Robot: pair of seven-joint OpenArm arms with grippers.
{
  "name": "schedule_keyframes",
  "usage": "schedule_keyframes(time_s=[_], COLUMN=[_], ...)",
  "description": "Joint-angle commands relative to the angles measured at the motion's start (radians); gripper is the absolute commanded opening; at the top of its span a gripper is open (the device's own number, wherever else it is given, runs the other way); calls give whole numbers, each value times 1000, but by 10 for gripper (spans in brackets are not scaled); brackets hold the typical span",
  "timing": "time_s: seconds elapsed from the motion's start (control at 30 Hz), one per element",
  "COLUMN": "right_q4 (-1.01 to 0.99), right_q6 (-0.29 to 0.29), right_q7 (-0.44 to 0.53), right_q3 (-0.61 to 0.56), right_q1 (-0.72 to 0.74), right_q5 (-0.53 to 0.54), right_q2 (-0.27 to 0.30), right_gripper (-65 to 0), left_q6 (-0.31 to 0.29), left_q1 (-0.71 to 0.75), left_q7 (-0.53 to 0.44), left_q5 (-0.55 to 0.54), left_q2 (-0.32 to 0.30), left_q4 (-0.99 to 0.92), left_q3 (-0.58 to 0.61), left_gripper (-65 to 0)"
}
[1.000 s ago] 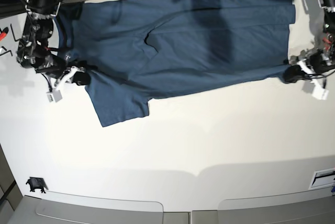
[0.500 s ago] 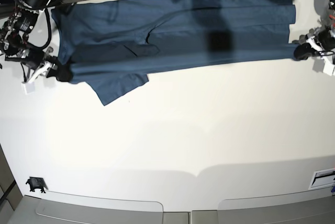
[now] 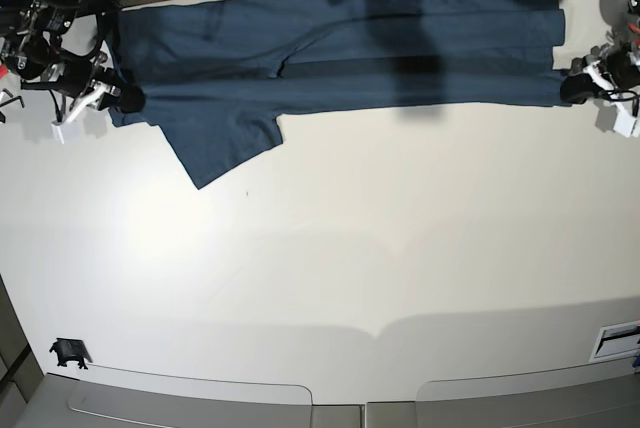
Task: Fold the T-shirt properly
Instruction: 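Lift the shirt edge with both grippers and fold it over lengthwise, then release the left gripper and move the right gripper to the sleeve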
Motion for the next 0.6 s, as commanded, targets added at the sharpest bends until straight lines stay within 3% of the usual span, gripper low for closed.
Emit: schedule_keyframes(time_s=[0.0, 0.17, 0.3, 0.43, 0.57], right_q4=[17, 17, 18, 18, 18], right_q6=[6, 6, 6, 6, 6], right_q7=[17, 18, 18, 10, 7], right_q3=[7, 7, 7, 7, 7], right_q1=[11, 11, 11, 12, 24], right_q5=[20, 19, 35, 87, 128], right_q2=[24, 24, 25, 43, 105], right_gripper=[-650, -650, -476, -470, -470], left_q6=[-7, -7, -7, -7, -7], left_q1=[-5, -5, -6, -6, -6], left_q7=[-12, -12, -13, -13, -14], left_q5=[-20, -20, -21, -21, -21], left_q2=[-25, -26, -27, -58, -129], left_q4=[17, 17, 17, 21, 55], left_q3=[-10, -10, -10, -10, -11], left_gripper=[-650, -650, -480, -453, -454])
